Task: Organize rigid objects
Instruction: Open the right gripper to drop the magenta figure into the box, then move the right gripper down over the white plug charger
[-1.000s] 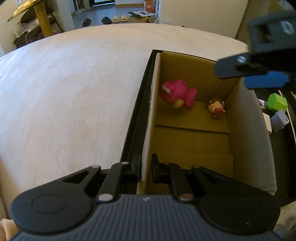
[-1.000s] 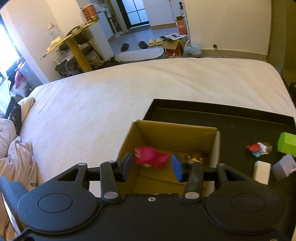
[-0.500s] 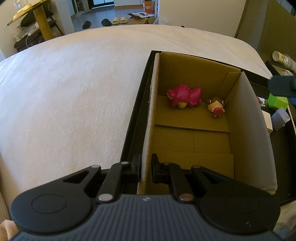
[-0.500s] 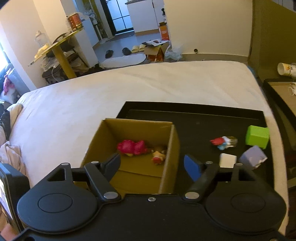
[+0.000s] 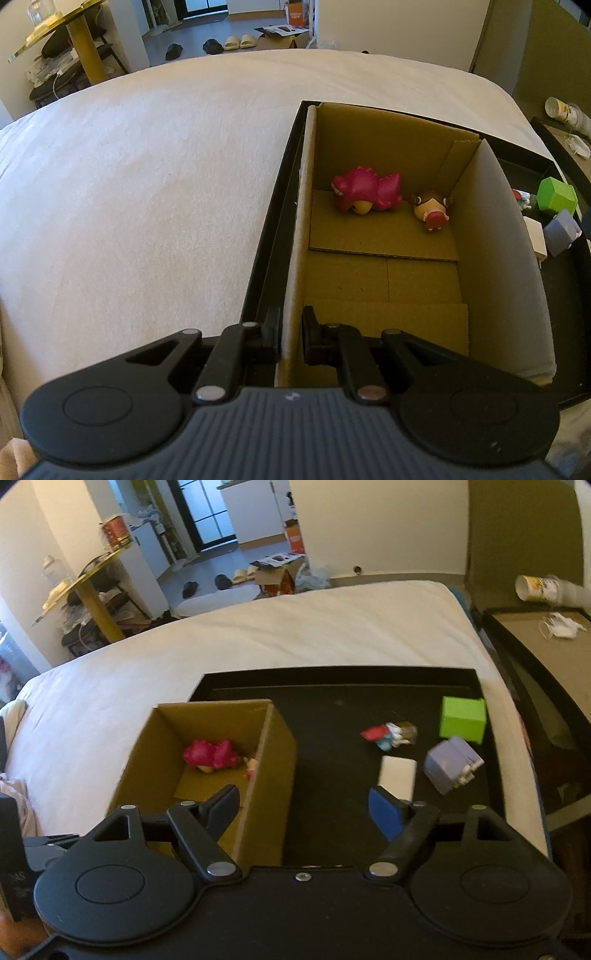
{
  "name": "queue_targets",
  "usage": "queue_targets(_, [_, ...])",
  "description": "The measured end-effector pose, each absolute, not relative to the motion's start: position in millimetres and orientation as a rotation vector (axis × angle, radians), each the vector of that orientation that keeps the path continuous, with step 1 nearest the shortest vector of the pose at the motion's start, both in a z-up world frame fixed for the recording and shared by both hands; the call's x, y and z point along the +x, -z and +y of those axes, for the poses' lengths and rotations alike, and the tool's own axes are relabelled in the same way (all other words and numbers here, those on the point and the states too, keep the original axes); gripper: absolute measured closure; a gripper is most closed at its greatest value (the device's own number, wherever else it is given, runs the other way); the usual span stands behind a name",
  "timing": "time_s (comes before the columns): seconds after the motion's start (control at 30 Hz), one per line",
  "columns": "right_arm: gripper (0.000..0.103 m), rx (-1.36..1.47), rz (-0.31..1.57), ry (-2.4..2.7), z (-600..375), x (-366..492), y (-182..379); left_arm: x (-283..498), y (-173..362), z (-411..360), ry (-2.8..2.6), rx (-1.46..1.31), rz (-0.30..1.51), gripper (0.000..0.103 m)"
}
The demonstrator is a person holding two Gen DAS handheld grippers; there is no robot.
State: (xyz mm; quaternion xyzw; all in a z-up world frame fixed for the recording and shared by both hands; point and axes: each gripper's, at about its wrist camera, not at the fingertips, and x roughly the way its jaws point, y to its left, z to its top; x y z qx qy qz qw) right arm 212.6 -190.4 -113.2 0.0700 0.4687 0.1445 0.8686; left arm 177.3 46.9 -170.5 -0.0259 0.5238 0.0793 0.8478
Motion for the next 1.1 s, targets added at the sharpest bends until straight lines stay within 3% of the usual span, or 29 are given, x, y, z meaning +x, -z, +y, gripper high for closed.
queue_targets(0.5, [0.027, 0.17, 0.998, -0.243, -226, 211, 136, 178, 172, 44, -0.178, -0.042, 1.106, 0.092])
queue_targets(0.8, [0.034, 0.192, 1.002, -0.194, -246, 216, 166, 178, 173, 40, -0.185, -0.025, 1.104, 0.091])
queue_targets(1.1, [0.049, 0.209, 0.988, -0.199, -247, 225, 188, 179, 175, 38, -0.198, -0.014, 1.104, 0.091])
